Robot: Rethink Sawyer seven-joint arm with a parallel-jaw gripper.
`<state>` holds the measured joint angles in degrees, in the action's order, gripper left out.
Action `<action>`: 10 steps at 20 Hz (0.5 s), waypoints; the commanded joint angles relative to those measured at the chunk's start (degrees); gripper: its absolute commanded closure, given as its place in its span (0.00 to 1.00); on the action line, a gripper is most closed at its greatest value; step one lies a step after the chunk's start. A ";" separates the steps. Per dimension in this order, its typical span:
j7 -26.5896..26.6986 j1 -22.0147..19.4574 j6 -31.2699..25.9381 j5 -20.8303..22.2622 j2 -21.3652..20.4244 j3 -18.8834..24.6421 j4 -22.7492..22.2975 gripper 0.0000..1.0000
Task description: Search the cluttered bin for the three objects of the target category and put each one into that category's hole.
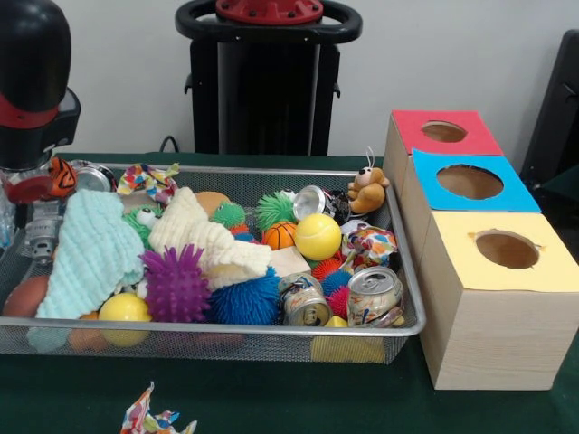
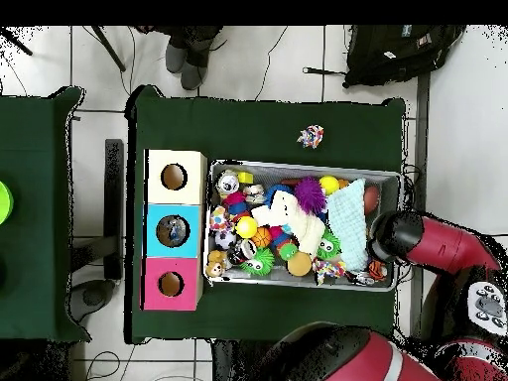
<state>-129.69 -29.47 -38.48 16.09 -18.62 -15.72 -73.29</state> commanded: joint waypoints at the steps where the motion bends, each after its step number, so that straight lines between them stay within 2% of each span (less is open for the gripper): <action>1: -5.78 -2.20 15.40 -2.15 -0.75 7.49 2.05 1.00; 10: -5.18 -2.82 17.06 -1.63 -0.05 8.51 1.98 1.00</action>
<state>-129.70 -29.60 -38.03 16.06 -18.86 -15.14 -73.28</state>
